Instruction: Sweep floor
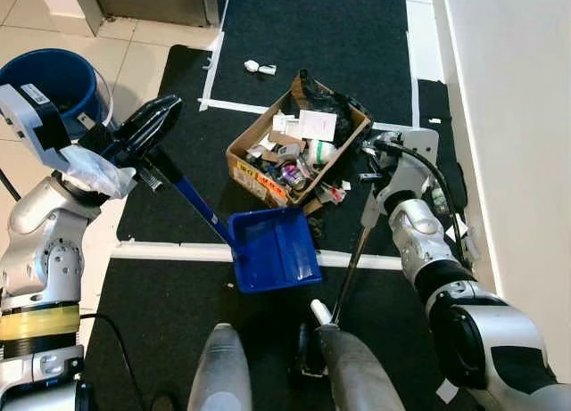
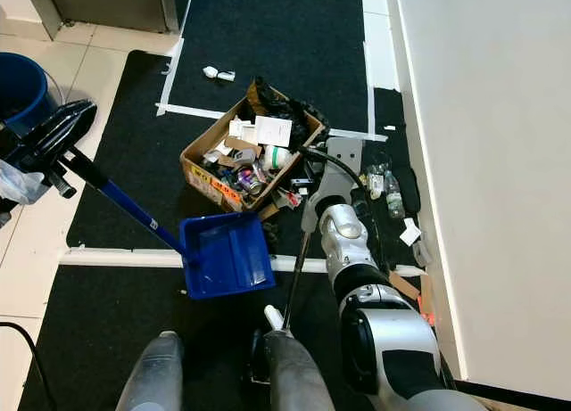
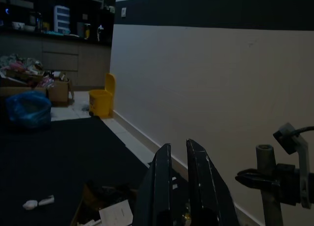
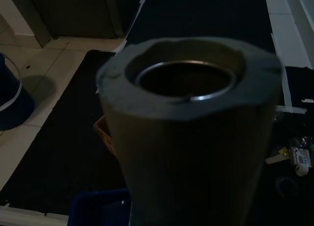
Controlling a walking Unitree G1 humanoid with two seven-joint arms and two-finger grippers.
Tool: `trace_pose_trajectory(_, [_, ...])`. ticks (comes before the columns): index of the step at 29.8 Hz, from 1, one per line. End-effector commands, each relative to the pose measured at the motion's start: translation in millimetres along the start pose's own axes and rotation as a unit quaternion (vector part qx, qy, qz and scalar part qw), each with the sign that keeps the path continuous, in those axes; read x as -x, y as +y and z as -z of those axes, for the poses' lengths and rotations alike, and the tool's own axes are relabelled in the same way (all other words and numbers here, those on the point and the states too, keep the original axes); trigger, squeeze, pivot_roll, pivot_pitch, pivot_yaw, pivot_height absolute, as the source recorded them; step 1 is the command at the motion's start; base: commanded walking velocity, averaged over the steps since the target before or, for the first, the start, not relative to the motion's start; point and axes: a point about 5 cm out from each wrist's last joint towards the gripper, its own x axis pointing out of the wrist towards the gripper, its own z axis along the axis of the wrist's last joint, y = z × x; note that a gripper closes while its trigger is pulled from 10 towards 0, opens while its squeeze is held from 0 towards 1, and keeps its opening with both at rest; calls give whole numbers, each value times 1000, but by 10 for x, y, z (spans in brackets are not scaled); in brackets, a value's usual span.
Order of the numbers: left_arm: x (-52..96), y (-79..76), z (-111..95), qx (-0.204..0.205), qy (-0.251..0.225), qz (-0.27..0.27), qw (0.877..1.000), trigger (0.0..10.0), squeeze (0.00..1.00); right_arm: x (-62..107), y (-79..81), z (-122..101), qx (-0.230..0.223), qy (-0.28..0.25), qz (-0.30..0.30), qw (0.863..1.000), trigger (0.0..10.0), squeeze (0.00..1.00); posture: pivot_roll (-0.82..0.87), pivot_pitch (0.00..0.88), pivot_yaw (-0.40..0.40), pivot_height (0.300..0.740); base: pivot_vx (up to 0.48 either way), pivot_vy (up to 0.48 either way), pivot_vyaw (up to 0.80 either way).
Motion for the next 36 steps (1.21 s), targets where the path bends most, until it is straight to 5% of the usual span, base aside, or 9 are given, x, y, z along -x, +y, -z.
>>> trace_pose_trajectory(1, [-11,-52,9,-9,8,10,1000,10000,0,58,-81,90,8,17,15,1000,10000,0,258,226,-145,740,0,0,0])
trace_pose_trajectory(16, [35,-167,262,-21,27,-21,999,10000,0,-45,-318,-331,88,-51,76,992,10000,0,227,282,-164,740,0,0,0])
trace_pose_trajectory(21, [49,-127,238,-36,19,-40,998,10000,0,-54,-343,-377,71,-60,81,992,10000,0,220,298,-169,740,0,0,0])
trace_pose_trajectory(28, [9,-144,298,-58,13,-64,996,10000,0,-86,-215,-433,-14,-100,67,993,10000,0,213,324,-177,740,0,0,0])
trace_pose_trajectory(36, [40,-81,261,-93,23,-79,992,10000,0,-136,-167,-519,-32,-113,60,991,10000,0,238,329,-169,740,0,0,0])
